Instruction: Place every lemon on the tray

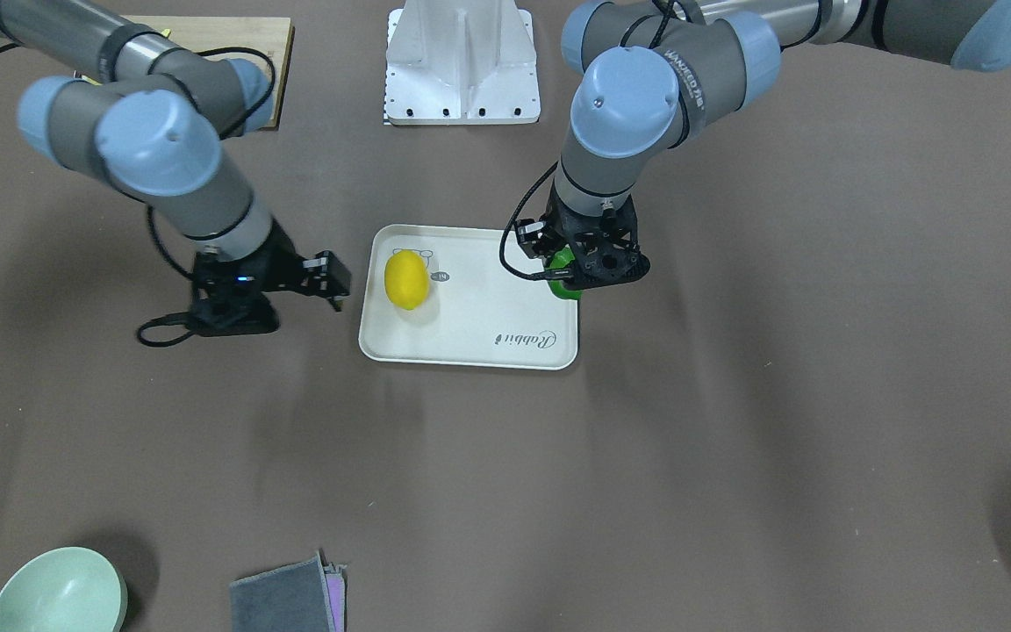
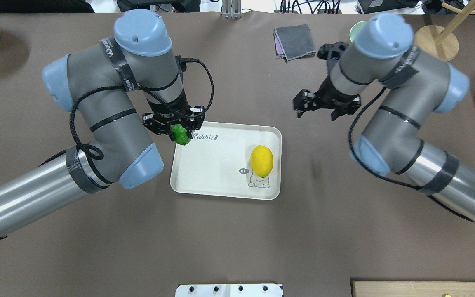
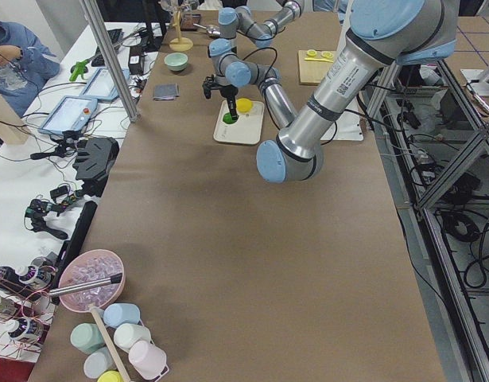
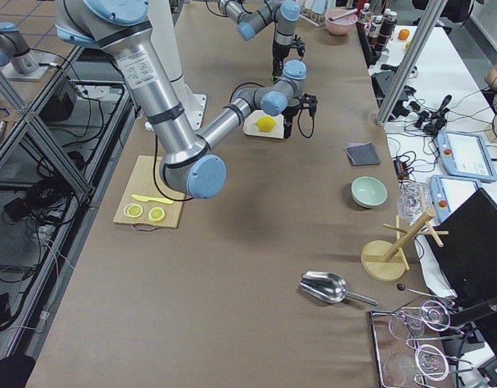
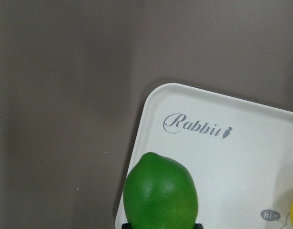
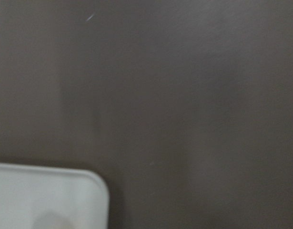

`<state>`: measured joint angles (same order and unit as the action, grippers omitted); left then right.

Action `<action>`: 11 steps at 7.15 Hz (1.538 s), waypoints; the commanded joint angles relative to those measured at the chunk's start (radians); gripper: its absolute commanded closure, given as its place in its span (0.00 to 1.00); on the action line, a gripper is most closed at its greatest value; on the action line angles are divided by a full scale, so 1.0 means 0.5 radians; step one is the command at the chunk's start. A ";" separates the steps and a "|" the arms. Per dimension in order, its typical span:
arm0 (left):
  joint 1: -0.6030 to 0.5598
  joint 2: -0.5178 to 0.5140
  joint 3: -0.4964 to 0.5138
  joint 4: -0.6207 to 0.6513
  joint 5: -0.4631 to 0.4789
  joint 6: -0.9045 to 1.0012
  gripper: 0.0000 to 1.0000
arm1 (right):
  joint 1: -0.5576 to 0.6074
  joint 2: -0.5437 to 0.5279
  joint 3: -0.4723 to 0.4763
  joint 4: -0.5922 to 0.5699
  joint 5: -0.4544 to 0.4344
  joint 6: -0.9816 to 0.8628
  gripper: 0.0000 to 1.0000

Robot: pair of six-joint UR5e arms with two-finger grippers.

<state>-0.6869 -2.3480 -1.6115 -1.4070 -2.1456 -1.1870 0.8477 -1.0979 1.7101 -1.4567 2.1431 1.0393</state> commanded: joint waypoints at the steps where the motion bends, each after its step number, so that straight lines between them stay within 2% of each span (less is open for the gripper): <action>1: 0.073 -0.013 0.234 -0.339 0.109 -0.117 1.00 | 0.514 -0.301 0.111 -0.144 0.009 -0.462 0.00; 3: 0.104 -0.038 0.305 -0.395 0.162 -0.114 1.00 | 0.901 -0.402 0.108 -0.539 0.024 -1.317 0.00; 4: 0.107 -0.035 0.302 -0.413 0.162 -0.120 0.85 | 1.064 -0.521 0.132 -0.620 0.140 -1.539 0.00; 5: 0.107 -0.032 0.302 -0.414 0.162 -0.120 0.42 | 1.230 -0.668 0.145 -0.612 0.272 -1.669 0.00; 6: 0.107 -0.029 0.293 -0.414 0.159 -0.117 0.01 | 1.338 -0.794 0.139 -0.609 0.300 -1.762 0.00; 7: 0.107 -0.023 0.281 -0.410 0.150 -0.117 0.02 | 1.400 -0.908 0.121 -0.596 0.300 -1.845 0.00; 8: 0.098 -0.013 0.202 -0.383 0.140 -0.117 0.02 | 1.443 -0.927 0.117 -0.602 0.303 -1.845 0.00; 9: 0.046 0.087 0.019 -0.274 0.119 -0.096 0.02 | 1.443 -0.955 0.114 -0.599 0.307 -1.845 0.00; 10: -0.052 0.234 -0.196 -0.178 -0.021 -0.005 0.02 | 1.443 -0.958 0.120 -0.599 0.325 -1.833 0.00; 11: -0.177 0.463 -0.422 -0.104 -0.098 0.267 0.02 | 1.443 -0.958 0.111 -0.599 0.380 -1.821 0.00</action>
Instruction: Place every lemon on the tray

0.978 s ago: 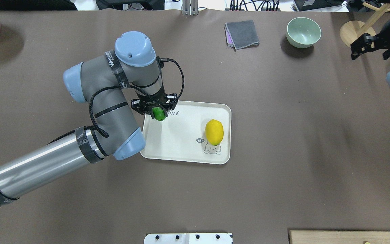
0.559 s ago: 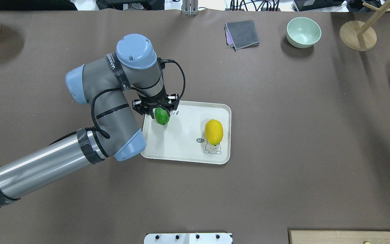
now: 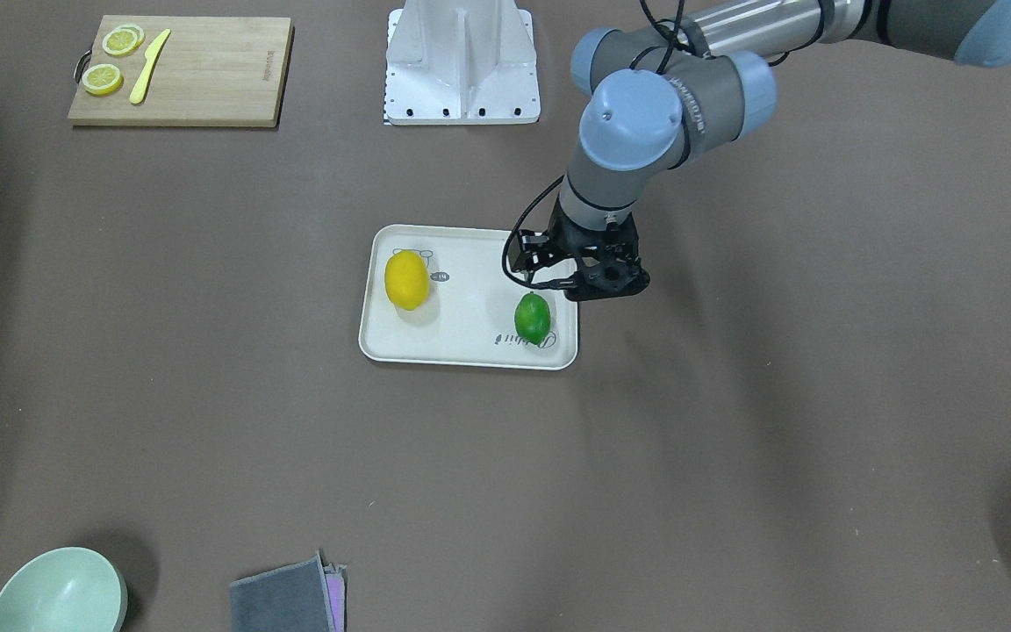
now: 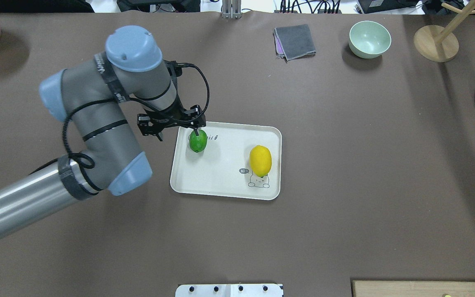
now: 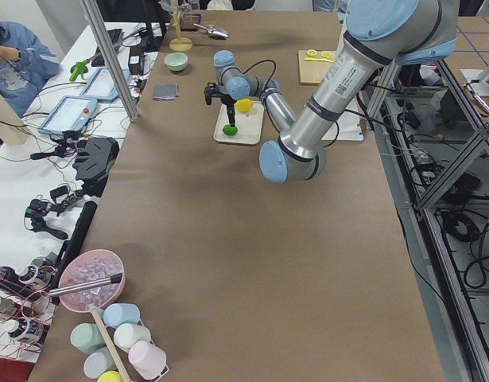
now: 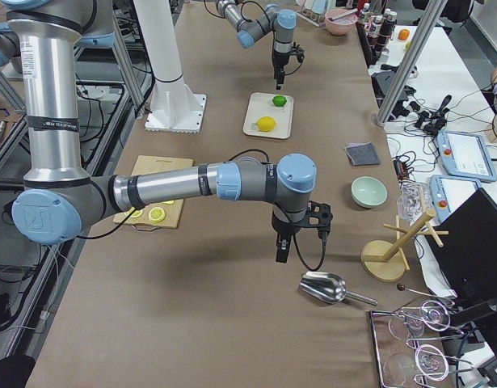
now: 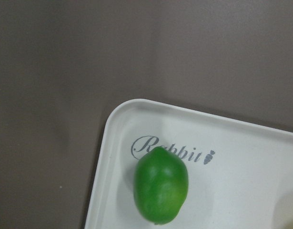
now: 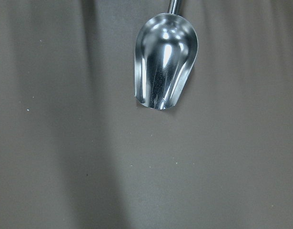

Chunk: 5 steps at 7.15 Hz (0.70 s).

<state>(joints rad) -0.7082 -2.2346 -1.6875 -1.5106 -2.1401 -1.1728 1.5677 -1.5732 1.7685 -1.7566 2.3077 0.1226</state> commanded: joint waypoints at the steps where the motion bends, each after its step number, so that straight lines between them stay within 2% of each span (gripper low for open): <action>1: -0.194 0.497 -0.419 0.128 -0.110 0.530 0.02 | 0.003 -0.007 -0.076 0.015 0.048 -0.009 0.00; 2: -0.285 0.736 -0.523 0.128 -0.113 0.706 0.02 | 0.003 0.011 -0.183 0.140 0.051 0.006 0.00; 3: -0.435 1.000 -0.594 0.113 -0.119 1.038 0.02 | 0.003 -0.010 -0.193 0.187 0.054 0.006 0.00; 4: -0.637 1.203 -0.583 0.107 -0.122 1.464 0.02 | 0.003 -0.014 -0.202 0.187 0.045 0.012 0.00; 5: -0.791 1.351 -0.573 0.107 -0.125 1.696 0.02 | 0.003 -0.004 -0.178 0.190 0.036 0.009 0.00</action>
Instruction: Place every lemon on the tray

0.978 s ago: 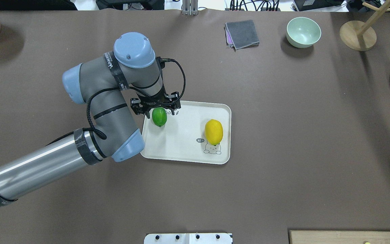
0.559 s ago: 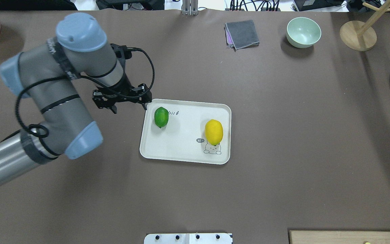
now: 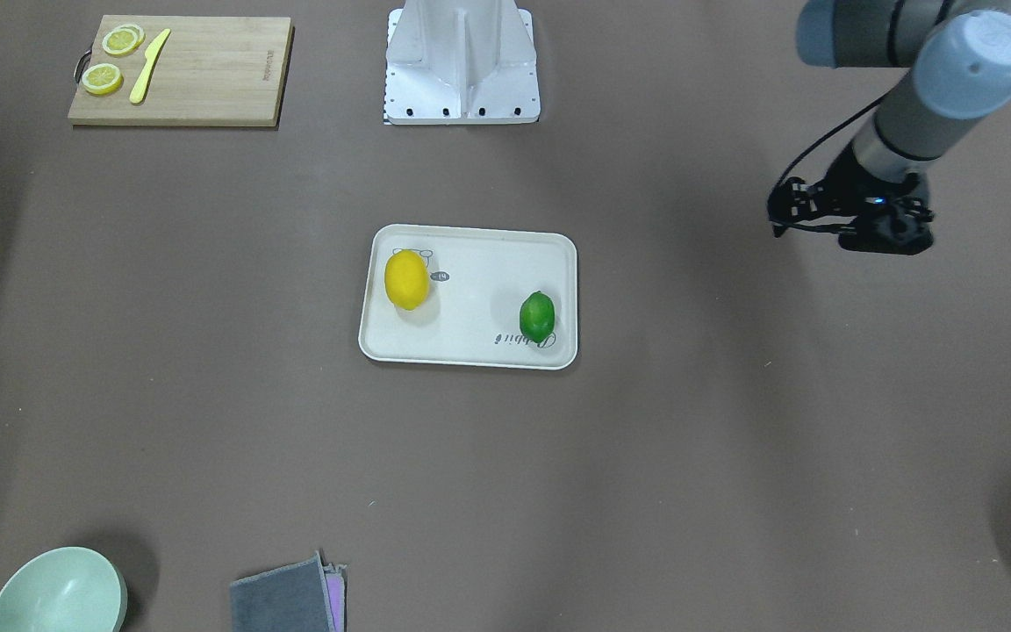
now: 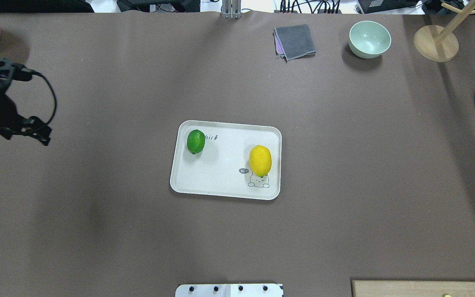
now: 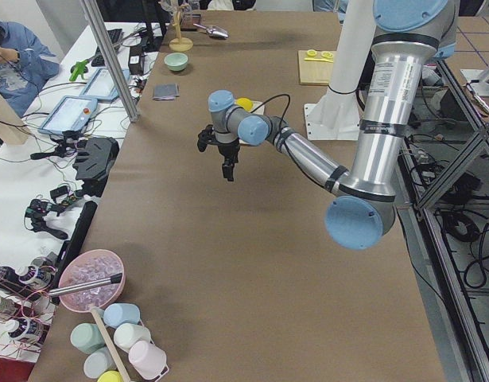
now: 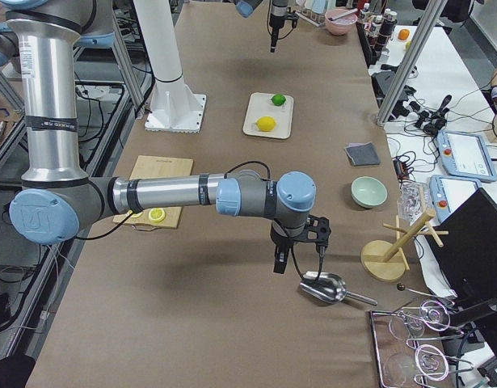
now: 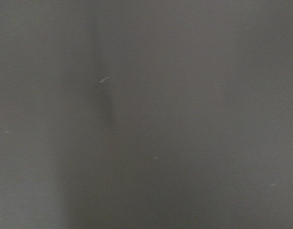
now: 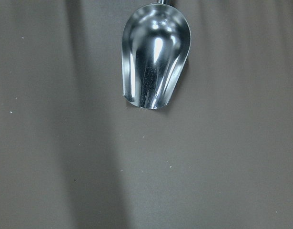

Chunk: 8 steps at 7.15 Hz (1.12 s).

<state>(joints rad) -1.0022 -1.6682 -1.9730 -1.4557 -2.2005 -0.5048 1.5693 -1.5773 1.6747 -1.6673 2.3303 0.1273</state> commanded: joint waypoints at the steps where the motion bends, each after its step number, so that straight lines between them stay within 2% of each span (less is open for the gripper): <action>1: -0.335 0.341 0.025 -0.009 -0.120 0.387 0.02 | 0.000 0.001 0.004 0.012 -0.007 0.000 0.00; 2: -0.470 0.394 0.049 -0.015 -0.224 0.472 0.02 | 0.000 -0.005 0.010 0.012 -0.010 -0.003 0.00; 3: -0.614 0.501 0.059 -0.018 -0.238 0.713 0.02 | 0.000 -0.011 0.010 0.012 -0.010 -0.012 0.00; 6: -0.924 0.560 0.172 0.006 -0.278 0.928 0.02 | 0.000 -0.011 0.001 0.012 -0.013 0.003 0.00; 8: -1.151 0.624 0.181 0.119 -0.274 1.116 0.02 | 0.000 -0.011 0.001 0.012 -0.016 0.003 0.00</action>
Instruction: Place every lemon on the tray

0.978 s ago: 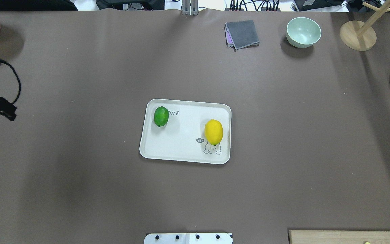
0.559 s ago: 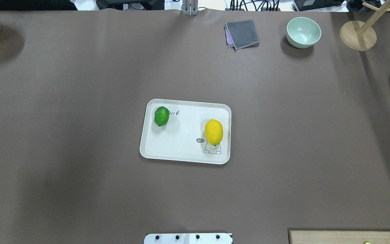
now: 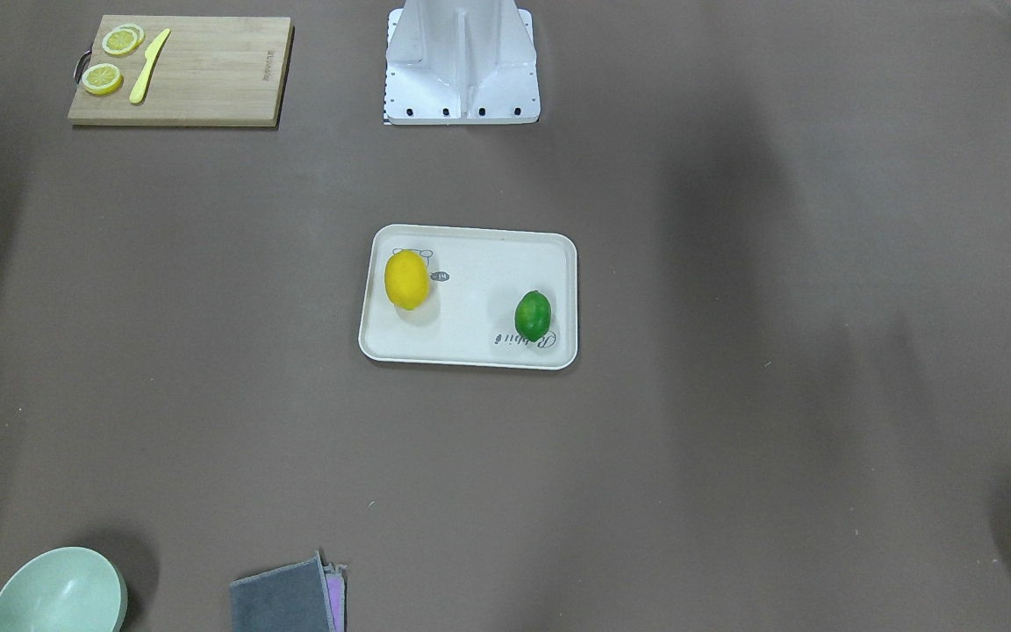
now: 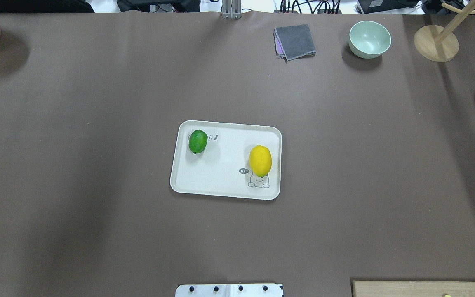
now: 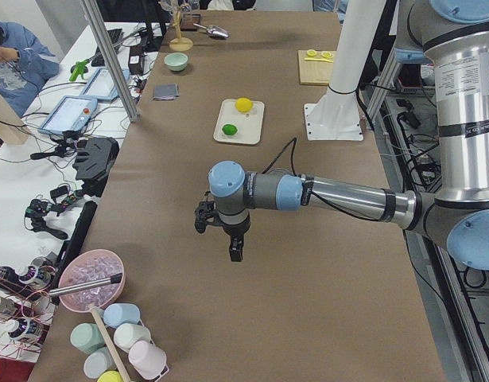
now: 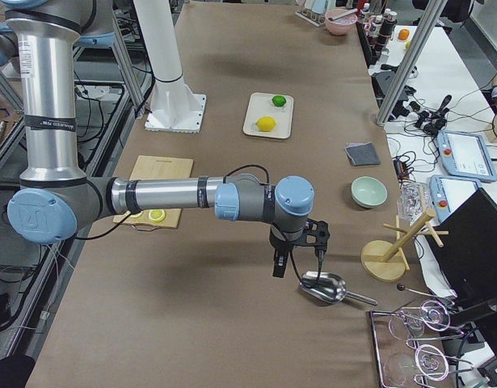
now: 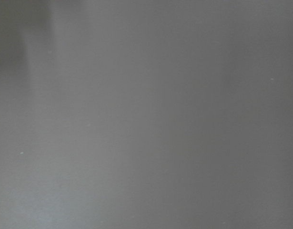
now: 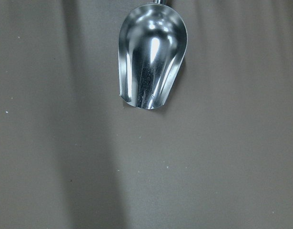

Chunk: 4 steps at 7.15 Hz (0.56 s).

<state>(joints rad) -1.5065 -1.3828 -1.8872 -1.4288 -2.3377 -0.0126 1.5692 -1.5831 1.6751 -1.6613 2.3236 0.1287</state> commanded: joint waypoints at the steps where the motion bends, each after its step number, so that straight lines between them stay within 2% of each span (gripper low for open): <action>1: -0.235 0.075 0.046 0.081 0.003 0.294 0.02 | 0.000 0.003 -0.006 0.000 -0.008 0.000 0.00; 3: -0.306 0.148 0.087 0.084 0.000 0.295 0.02 | 0.000 0.012 -0.006 0.000 -0.008 0.000 0.00; 4: -0.313 0.130 0.068 0.215 0.000 0.295 0.02 | 0.000 0.034 -0.003 0.003 -0.021 0.000 0.00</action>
<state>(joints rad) -1.6515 -1.3202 -1.8492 -1.3725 -2.3377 0.1321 1.5693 -1.5759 1.6728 -1.6610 2.3181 0.1289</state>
